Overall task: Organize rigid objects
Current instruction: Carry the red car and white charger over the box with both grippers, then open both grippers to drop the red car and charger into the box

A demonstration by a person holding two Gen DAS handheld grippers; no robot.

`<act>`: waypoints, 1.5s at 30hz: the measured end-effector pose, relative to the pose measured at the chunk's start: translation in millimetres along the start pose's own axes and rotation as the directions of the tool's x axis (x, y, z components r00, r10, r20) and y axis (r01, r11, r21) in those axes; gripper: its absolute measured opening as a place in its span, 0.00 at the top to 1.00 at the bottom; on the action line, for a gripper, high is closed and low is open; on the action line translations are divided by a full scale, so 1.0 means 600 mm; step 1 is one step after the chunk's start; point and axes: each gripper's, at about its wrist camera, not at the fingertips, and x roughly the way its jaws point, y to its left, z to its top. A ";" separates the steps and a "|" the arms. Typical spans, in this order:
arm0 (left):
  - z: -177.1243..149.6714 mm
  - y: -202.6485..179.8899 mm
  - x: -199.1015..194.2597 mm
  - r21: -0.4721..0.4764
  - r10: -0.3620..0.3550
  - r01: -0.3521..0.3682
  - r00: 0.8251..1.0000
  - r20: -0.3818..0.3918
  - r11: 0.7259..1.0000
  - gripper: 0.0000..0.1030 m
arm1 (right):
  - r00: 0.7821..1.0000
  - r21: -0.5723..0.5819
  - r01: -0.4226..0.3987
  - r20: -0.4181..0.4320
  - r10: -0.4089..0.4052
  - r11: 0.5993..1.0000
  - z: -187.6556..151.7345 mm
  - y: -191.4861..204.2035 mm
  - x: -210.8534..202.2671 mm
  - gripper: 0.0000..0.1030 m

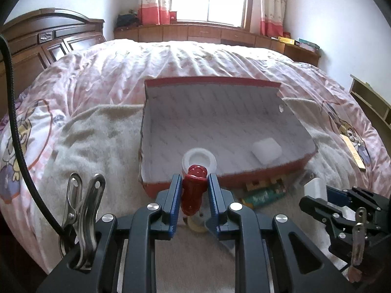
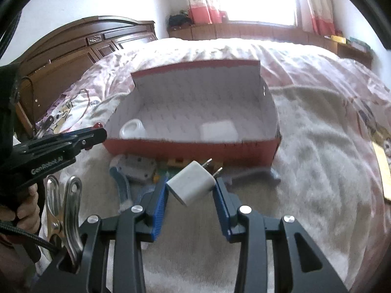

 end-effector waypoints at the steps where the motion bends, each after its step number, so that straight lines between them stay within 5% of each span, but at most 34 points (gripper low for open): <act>1: 0.007 -0.001 0.003 0.004 0.001 -0.001 1.000 0.004 1.000 0.78 | 1.000 -0.003 0.000 0.005 0.000 1.000 0.005 0.000 0.000 0.62; 22: 0.101 -0.016 0.077 0.018 -0.007 0.007 1.000 0.003 1.000 0.78 | 0.999 -0.018 0.037 0.024 -0.037 0.999 0.127 -0.029 0.067 0.62; 45: 0.137 -0.007 0.204 0.004 0.058 -0.058 0.994 -0.093 0.998 0.78 | 0.997 0.015 0.064 -0.049 -0.064 0.998 0.177 -0.048 0.180 0.62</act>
